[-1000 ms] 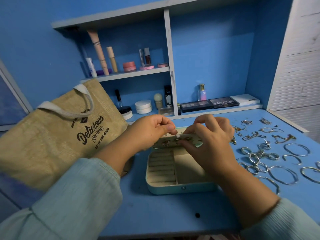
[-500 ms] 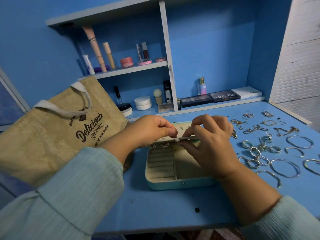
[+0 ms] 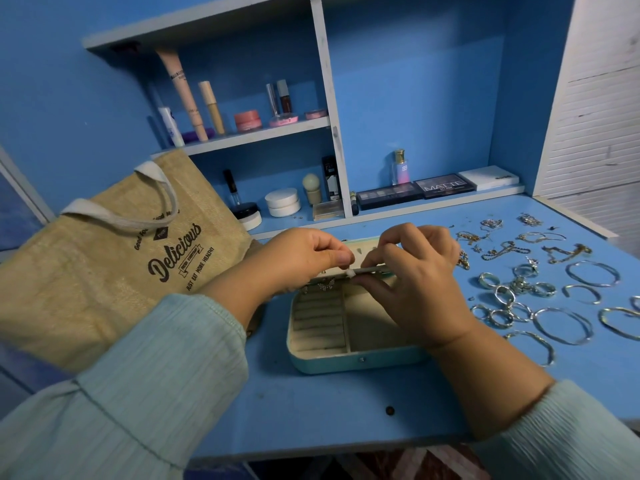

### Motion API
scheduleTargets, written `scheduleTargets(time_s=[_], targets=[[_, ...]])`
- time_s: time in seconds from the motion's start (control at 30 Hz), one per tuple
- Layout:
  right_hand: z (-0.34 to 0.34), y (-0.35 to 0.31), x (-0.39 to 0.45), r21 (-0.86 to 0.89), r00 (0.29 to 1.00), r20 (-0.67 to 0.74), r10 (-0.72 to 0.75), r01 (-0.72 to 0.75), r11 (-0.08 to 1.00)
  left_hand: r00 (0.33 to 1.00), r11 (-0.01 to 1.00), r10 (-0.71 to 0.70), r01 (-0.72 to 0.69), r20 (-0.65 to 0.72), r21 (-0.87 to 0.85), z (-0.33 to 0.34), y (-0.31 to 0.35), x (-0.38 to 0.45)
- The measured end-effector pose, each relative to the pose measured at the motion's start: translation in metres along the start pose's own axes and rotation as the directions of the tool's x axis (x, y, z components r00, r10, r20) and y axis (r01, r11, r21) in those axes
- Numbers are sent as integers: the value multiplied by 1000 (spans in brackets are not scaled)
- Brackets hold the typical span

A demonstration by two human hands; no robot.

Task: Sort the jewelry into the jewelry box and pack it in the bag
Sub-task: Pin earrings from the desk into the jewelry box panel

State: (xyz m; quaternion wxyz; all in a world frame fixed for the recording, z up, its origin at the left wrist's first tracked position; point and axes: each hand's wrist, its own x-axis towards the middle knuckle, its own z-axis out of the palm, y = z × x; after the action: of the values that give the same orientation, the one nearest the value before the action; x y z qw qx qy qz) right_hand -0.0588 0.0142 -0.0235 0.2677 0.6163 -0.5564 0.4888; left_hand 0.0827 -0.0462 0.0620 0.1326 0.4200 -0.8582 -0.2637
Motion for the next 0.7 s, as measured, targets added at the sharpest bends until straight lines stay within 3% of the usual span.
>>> scheduleTargets(time_s=[0.47, 0.7], targets=[[0, 0, 0, 1, 1000, -5, -13, 13, 1000, 997, 998, -45, 42, 56, 53, 0, 1, -1], [0, 0, -1, 7, 1000, 3, -16, 16, 1000, 991, 981, -63, 39, 121, 191, -6, 6, 1]])
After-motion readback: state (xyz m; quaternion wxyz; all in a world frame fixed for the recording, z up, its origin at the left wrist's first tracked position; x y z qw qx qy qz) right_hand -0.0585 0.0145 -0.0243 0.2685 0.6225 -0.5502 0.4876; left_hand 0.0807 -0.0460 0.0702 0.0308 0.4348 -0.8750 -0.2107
